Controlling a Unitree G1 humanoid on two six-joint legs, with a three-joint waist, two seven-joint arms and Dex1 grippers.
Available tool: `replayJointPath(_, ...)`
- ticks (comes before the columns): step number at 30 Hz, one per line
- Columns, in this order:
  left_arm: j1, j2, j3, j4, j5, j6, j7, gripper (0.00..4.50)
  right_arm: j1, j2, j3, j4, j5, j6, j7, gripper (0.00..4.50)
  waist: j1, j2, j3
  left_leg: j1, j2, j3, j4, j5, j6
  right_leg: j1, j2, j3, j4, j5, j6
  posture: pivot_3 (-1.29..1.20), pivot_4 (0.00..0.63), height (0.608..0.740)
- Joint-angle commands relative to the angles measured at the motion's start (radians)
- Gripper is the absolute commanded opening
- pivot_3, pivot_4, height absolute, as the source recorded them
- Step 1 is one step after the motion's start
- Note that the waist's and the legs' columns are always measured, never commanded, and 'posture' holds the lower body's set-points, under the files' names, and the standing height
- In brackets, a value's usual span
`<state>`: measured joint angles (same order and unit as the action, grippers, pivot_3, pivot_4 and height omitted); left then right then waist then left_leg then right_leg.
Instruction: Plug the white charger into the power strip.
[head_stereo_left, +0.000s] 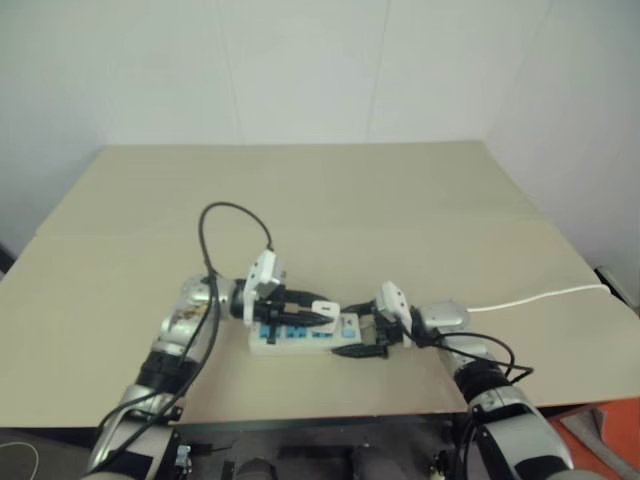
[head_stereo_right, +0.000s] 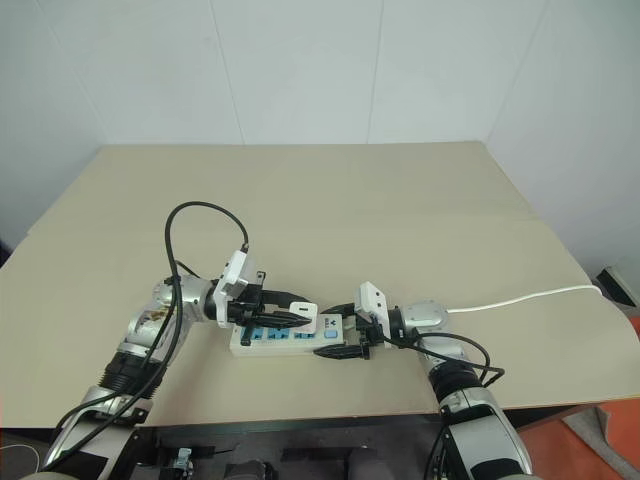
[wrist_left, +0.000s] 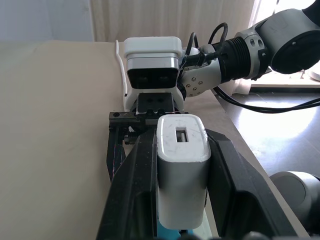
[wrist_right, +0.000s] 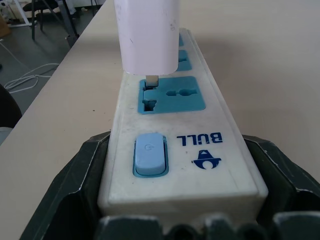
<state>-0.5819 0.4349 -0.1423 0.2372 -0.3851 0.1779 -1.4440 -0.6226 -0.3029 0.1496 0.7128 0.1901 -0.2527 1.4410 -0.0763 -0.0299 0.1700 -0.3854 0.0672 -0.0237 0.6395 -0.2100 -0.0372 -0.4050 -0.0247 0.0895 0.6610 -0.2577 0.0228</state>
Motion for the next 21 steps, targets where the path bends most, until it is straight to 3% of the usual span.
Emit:
replayJointPath(1, 0.001, -0.003, 0.0, -0.011, -0.006, -0.01, 0.001, 1.0, 0.007, 0.004, 0.012, -0.024, 0.003, 0.018, 0.008, 3.42, 0.0, 0.0, 0.0, 0.0, 0.0, 0.0, 0.0, 0.0, 0.0, 0.0, 0.0, 0.0, 0.0, 0.0, 0.0, 0.0, 0.15, 0.74)
replayJointPath(21, 0.035, -0.022, -0.019, -0.002, 0.03, -0.043, 0.038, 1.0, 0.005, 0.004, 0.01, -0.021, 0.001, 0.016, 0.01, 3.42, 0.001, 0.0, 0.0, 0.0, 0.0, 0.0, 0.0, 0.0, 0.0, 0.0, 0.0, 0.0, -0.001, -0.001, 0.001, 0.0, 0.15, 0.74)
